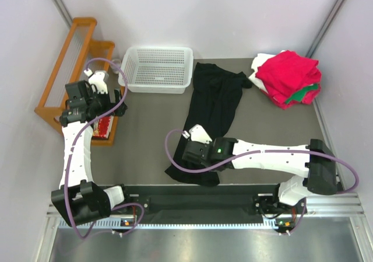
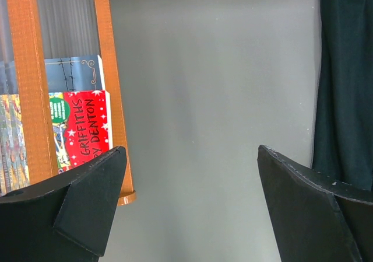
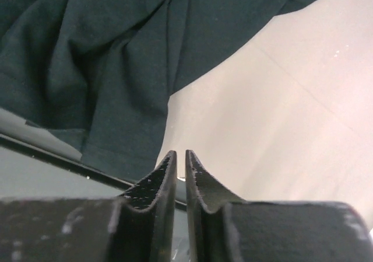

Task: Fold and stack the t-shirts
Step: Fold the tshirt

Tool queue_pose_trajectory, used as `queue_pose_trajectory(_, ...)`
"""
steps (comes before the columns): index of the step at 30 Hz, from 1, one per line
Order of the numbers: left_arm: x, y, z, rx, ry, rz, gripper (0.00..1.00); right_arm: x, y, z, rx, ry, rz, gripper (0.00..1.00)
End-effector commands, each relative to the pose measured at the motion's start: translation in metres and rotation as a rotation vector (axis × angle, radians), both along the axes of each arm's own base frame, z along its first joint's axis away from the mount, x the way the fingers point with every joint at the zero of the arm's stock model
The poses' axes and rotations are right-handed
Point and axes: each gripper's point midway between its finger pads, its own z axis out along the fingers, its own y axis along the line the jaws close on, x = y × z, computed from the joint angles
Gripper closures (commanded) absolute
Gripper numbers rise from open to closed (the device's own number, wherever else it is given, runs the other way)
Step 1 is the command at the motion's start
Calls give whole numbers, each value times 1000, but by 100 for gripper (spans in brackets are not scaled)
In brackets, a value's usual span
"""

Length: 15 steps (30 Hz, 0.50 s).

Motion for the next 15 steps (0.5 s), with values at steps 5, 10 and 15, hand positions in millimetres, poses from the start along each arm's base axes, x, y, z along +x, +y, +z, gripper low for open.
queue_pose_trajectory(5, 4, 3, 19, 23, -57, 1, 1, -28, 20, -10, 38, 75, 110, 66)
queue_pose_trajectory(10, 4, 3, 22, 22, -60, 0, 1, -42, 19, -20, 18, 89, 160, 48)
queue_pose_trajectory(15, 4, 2, 25, 19, -63, -2, 1, -52, 12, -38, -7, 113, 178, 48)
